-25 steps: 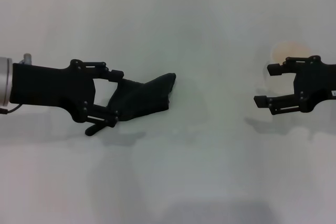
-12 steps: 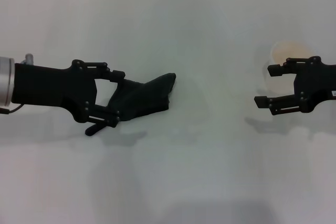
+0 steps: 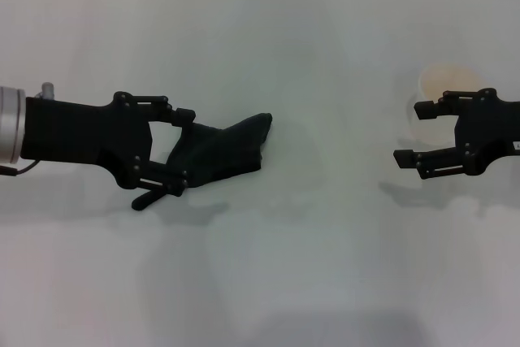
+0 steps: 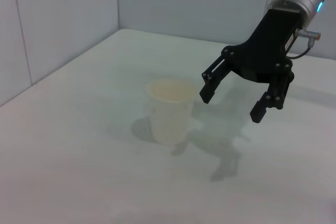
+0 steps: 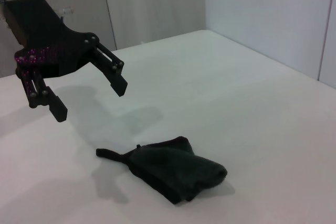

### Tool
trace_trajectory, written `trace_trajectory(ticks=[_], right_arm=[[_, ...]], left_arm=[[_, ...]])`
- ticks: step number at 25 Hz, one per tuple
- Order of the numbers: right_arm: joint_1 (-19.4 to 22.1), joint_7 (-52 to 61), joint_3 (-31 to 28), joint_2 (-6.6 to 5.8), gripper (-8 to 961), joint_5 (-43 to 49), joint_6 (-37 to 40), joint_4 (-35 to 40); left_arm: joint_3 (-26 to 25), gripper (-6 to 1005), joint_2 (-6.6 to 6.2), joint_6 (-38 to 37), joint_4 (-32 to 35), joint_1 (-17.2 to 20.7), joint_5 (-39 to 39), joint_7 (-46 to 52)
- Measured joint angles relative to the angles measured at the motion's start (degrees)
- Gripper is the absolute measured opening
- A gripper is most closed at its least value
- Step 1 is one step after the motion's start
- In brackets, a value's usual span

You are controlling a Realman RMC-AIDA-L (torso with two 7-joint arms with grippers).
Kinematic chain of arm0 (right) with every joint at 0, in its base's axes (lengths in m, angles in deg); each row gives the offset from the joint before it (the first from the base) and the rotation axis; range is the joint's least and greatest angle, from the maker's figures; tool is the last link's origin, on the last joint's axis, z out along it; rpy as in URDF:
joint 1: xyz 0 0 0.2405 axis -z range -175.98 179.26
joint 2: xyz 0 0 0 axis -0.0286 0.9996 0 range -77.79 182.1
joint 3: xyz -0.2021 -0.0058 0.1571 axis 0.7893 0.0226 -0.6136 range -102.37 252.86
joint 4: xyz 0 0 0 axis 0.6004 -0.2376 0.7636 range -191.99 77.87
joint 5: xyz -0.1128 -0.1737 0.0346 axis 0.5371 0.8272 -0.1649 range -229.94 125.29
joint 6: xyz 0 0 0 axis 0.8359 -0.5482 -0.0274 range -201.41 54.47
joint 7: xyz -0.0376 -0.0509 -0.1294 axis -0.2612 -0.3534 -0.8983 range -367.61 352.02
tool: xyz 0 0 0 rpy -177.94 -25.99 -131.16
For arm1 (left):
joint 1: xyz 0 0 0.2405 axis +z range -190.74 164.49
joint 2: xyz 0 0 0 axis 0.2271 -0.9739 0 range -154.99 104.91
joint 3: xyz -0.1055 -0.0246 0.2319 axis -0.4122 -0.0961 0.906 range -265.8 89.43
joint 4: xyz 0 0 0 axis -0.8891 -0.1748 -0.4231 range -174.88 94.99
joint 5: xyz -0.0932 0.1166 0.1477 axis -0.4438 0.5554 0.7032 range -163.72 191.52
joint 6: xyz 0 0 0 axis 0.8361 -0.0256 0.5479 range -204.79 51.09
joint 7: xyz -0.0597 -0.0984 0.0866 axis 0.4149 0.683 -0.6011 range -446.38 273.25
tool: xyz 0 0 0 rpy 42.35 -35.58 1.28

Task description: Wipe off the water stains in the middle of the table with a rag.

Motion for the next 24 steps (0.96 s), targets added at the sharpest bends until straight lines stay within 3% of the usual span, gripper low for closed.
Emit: trace_trajectory(ticks=[24], right_arm=[[-0.7,0.2,0.0,0.09,858,1.2,-0.2,-0.2]], left_arm=[[-0.1,880,0.23,0.8,-1.4,-0.1,0.1,-0.3]])
